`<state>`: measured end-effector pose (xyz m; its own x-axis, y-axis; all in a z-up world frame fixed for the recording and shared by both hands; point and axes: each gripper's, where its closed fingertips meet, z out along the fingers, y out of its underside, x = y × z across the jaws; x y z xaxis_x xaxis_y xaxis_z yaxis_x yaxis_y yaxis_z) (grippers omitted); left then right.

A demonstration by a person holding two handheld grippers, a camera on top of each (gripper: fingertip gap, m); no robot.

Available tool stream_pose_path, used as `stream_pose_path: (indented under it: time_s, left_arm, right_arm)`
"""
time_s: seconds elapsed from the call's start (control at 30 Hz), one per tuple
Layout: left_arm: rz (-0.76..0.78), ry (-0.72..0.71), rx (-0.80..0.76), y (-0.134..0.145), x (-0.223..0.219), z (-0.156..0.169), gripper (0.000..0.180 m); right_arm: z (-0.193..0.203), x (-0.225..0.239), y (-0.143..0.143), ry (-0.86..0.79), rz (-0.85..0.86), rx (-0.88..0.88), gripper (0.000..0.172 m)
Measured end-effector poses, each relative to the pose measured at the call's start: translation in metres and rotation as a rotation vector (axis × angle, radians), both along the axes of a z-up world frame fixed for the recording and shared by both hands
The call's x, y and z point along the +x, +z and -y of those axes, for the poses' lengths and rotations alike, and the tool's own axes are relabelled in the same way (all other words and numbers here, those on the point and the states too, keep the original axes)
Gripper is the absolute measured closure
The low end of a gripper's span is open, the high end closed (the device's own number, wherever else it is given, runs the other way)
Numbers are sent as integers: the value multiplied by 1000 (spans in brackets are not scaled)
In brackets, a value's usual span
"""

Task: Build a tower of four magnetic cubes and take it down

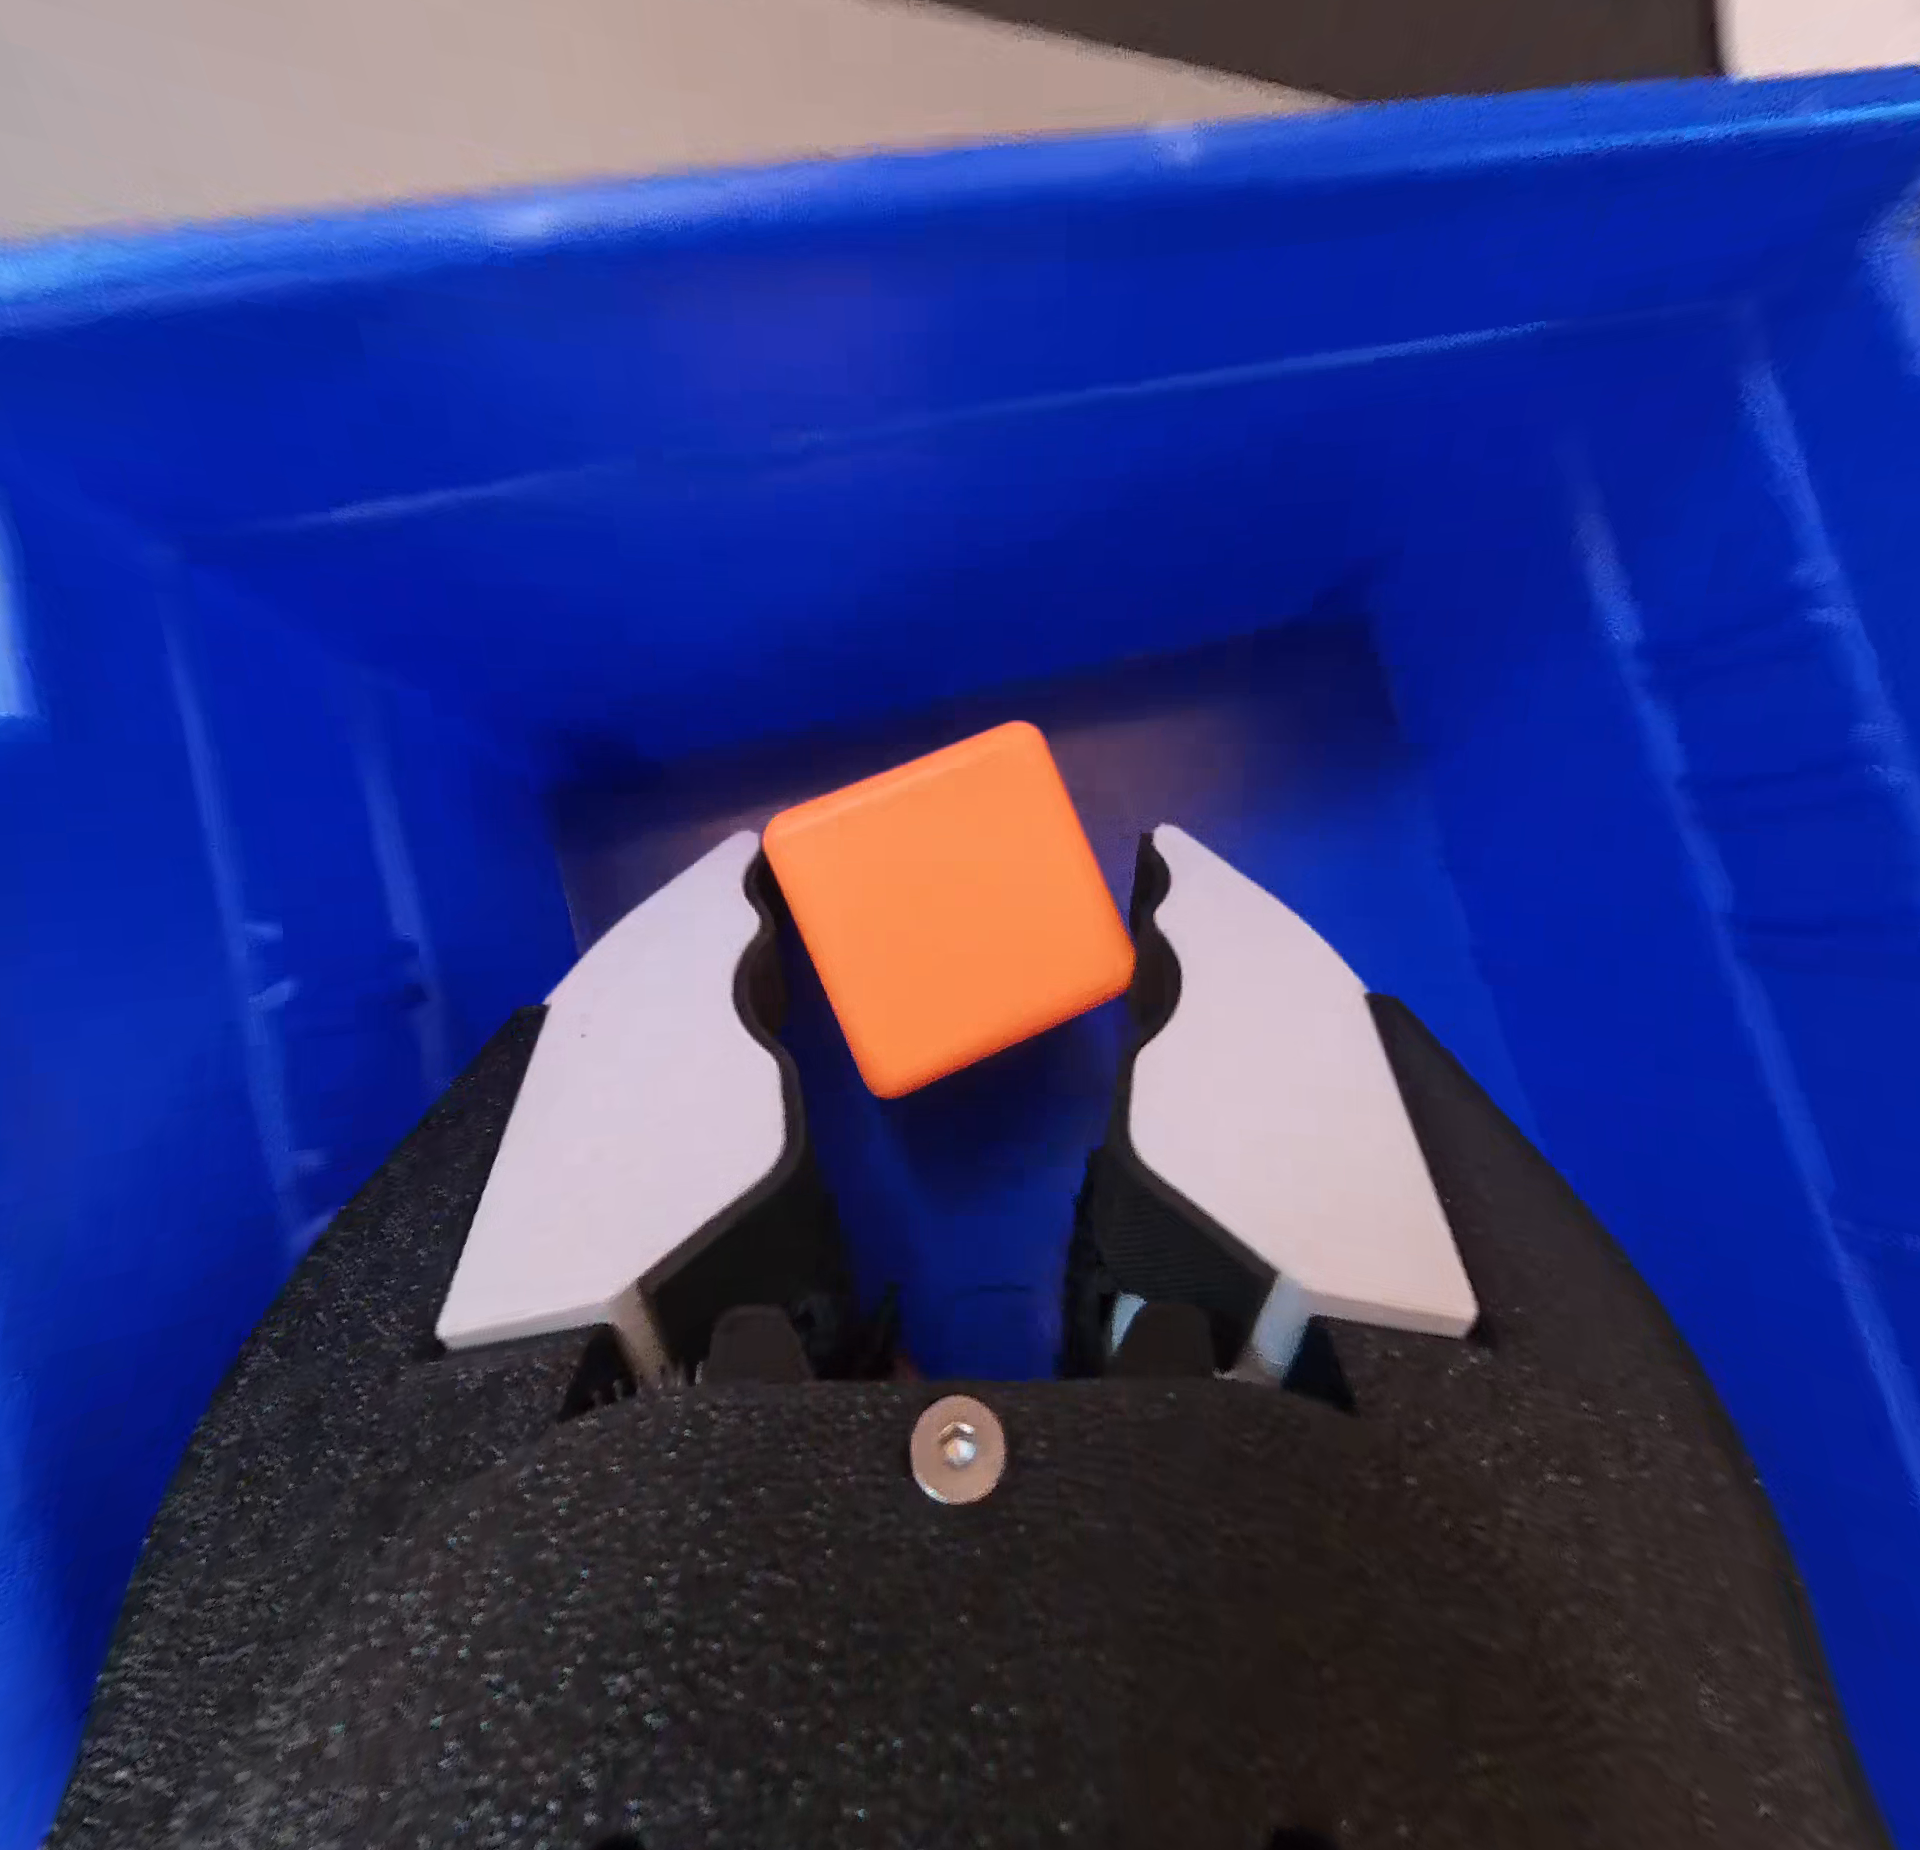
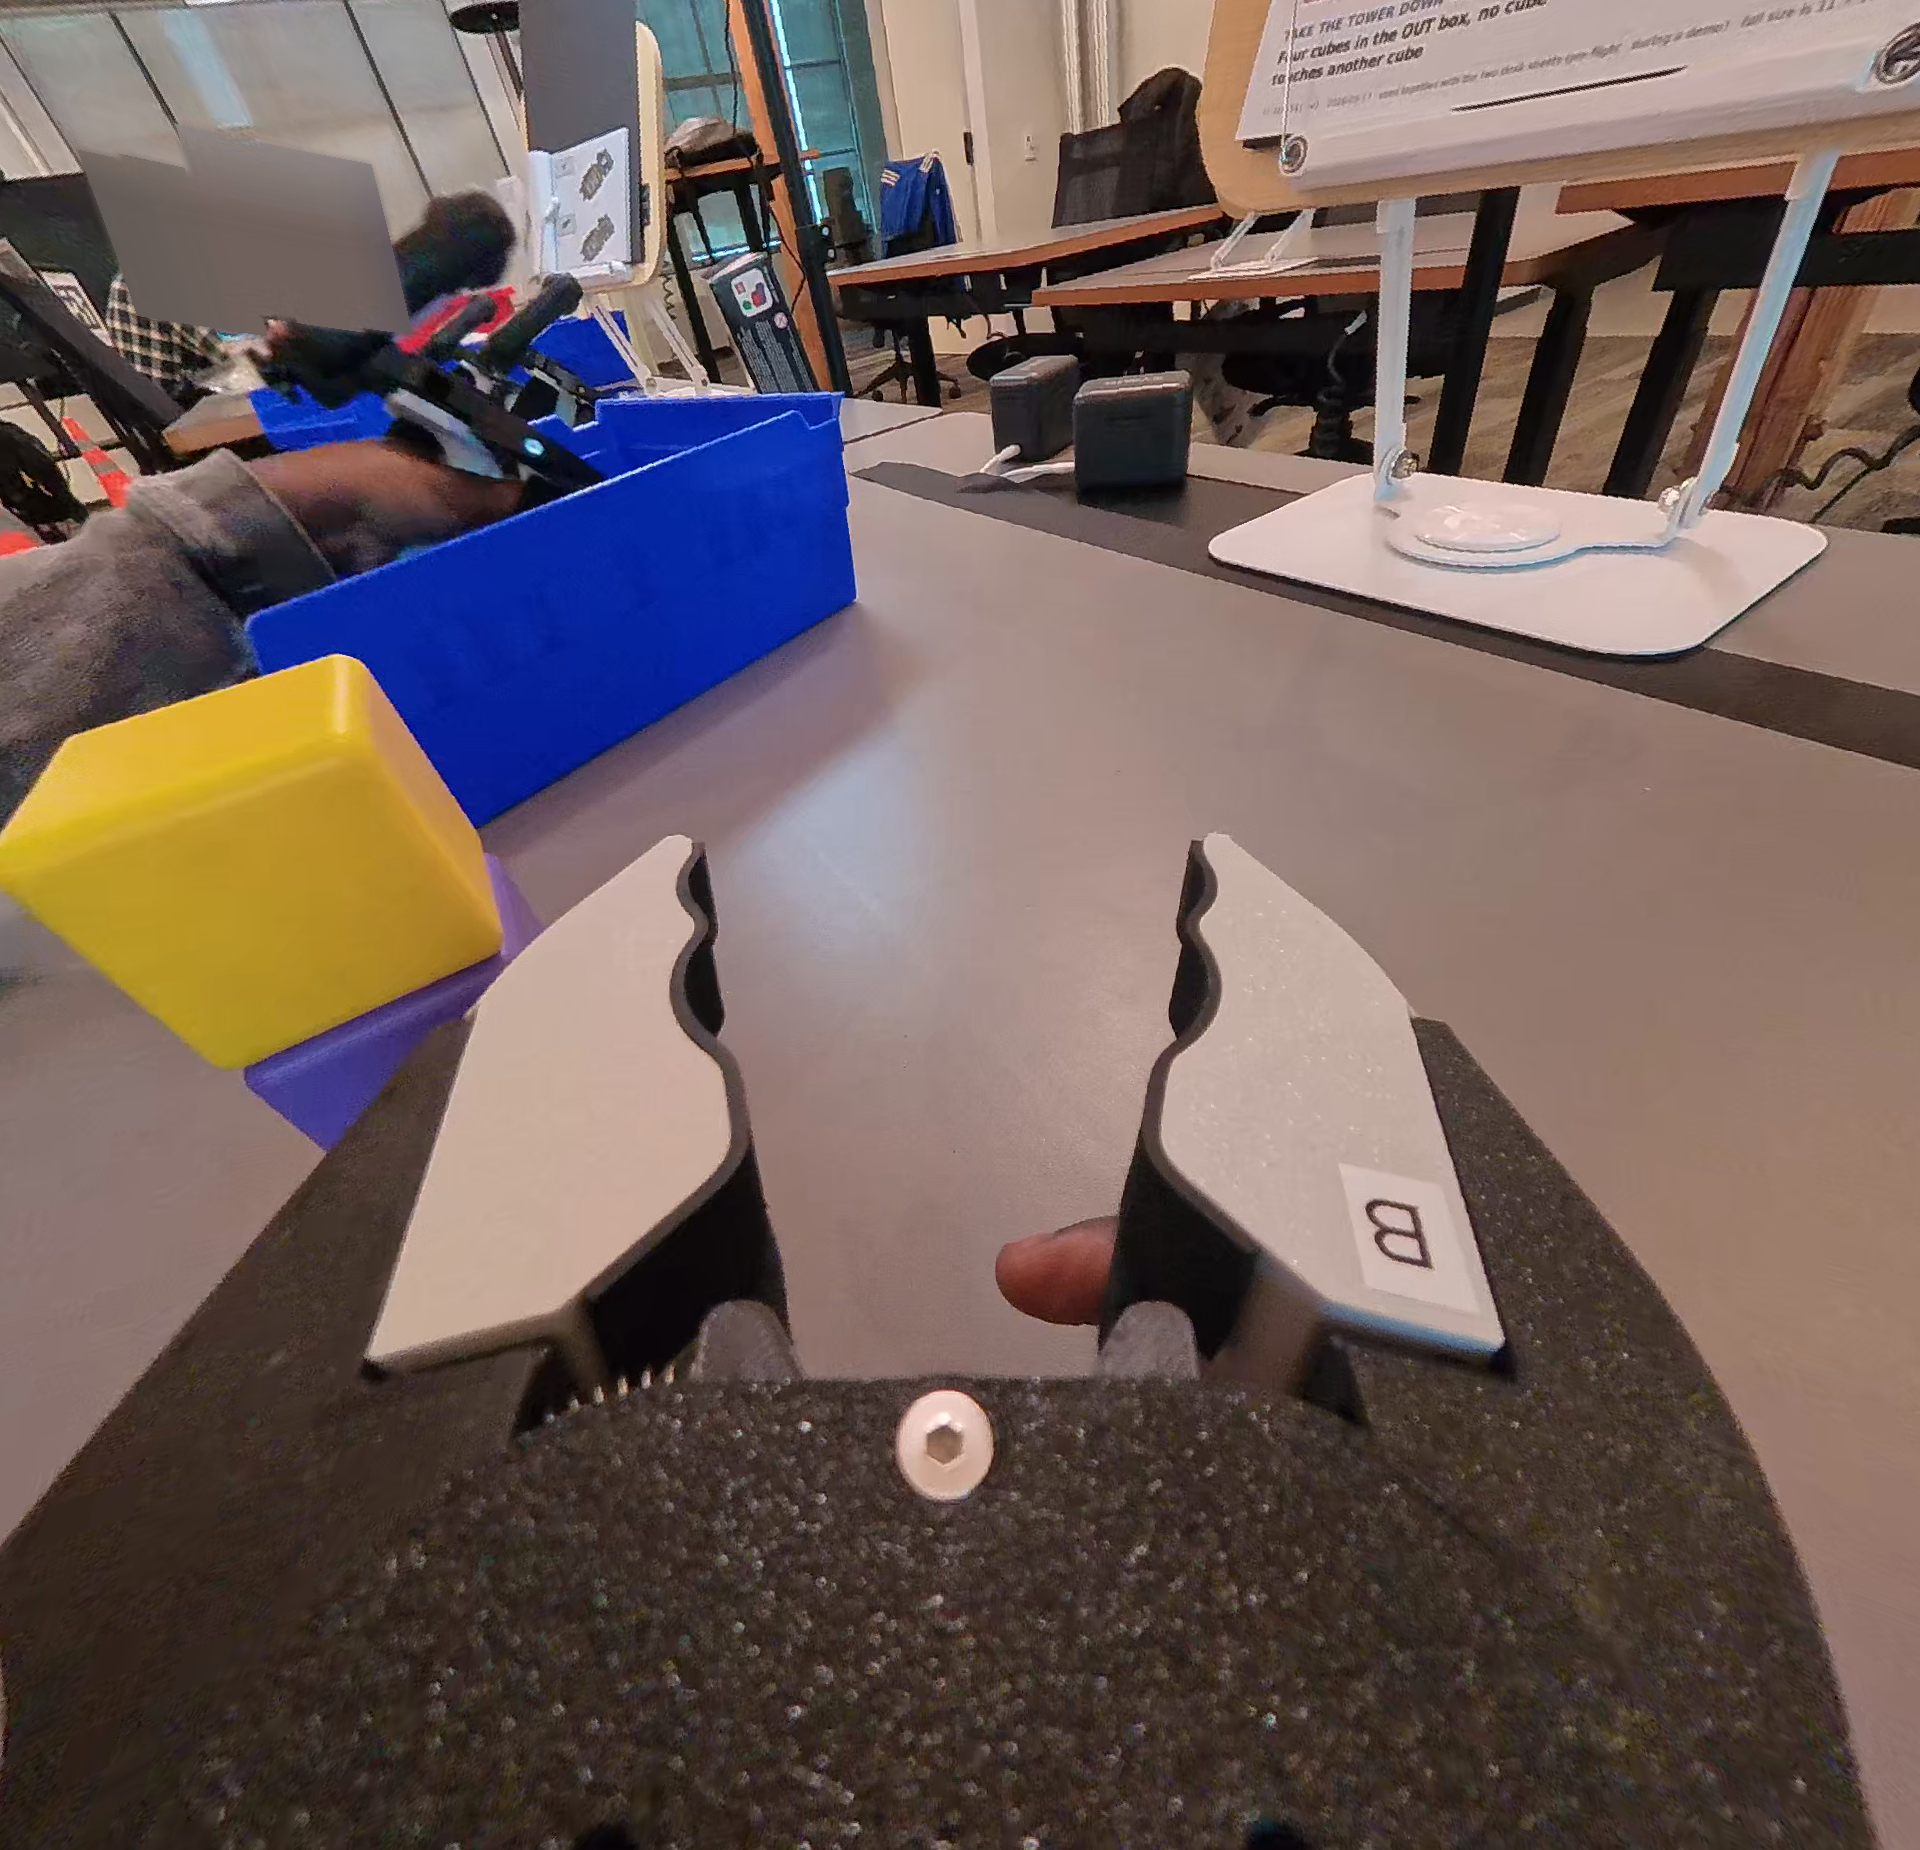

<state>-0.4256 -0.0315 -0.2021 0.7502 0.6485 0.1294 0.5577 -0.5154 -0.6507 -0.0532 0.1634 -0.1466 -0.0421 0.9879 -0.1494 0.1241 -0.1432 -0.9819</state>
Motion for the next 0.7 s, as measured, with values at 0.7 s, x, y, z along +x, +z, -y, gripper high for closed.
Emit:
stream_pose_path:
  time_s: [0.7]
  left_arm:
    - [739, -1016, 1448, 256, 360, -13, 116]
  right_arm:
    - [20, 27, 72, 57, -352, 171, 90]
